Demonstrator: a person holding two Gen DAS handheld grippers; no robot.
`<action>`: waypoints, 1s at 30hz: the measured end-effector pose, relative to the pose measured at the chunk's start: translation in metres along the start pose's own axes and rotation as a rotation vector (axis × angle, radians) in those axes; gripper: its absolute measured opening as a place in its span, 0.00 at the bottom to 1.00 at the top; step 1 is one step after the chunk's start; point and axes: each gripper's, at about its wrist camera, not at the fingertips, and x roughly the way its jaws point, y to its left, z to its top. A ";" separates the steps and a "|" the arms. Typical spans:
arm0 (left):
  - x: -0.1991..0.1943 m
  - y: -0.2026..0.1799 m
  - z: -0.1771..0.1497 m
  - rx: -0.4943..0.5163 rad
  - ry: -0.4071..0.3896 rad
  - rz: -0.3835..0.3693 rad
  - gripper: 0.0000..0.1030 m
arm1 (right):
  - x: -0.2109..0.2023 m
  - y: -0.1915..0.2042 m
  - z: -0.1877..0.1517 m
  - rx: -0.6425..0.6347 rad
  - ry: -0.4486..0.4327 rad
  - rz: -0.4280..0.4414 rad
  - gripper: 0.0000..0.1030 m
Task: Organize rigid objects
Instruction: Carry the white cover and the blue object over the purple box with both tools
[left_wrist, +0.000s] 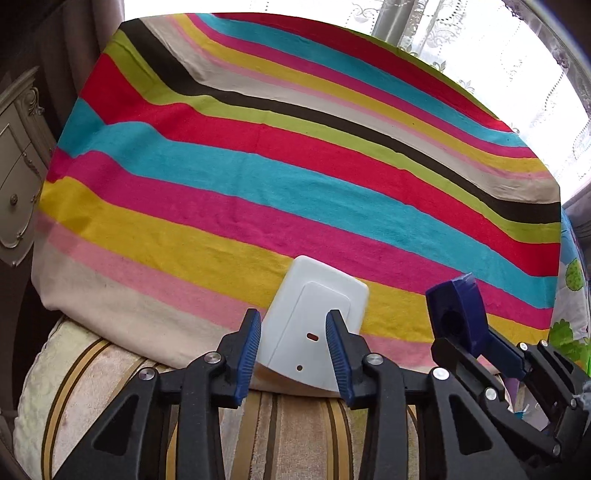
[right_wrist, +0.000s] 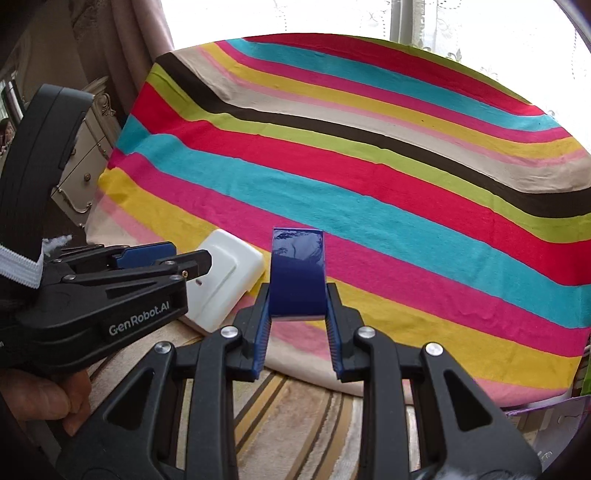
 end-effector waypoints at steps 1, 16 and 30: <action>-0.001 0.003 0.000 -0.008 -0.001 -0.001 0.48 | -0.001 0.006 -0.002 -0.010 0.003 0.001 0.30; 0.028 -0.024 0.004 0.171 0.117 -0.080 0.86 | -0.013 0.010 -0.021 -0.015 0.031 -0.028 0.30; 0.048 -0.041 0.001 0.298 0.134 0.064 0.66 | -0.016 0.001 -0.033 0.016 0.046 -0.033 0.30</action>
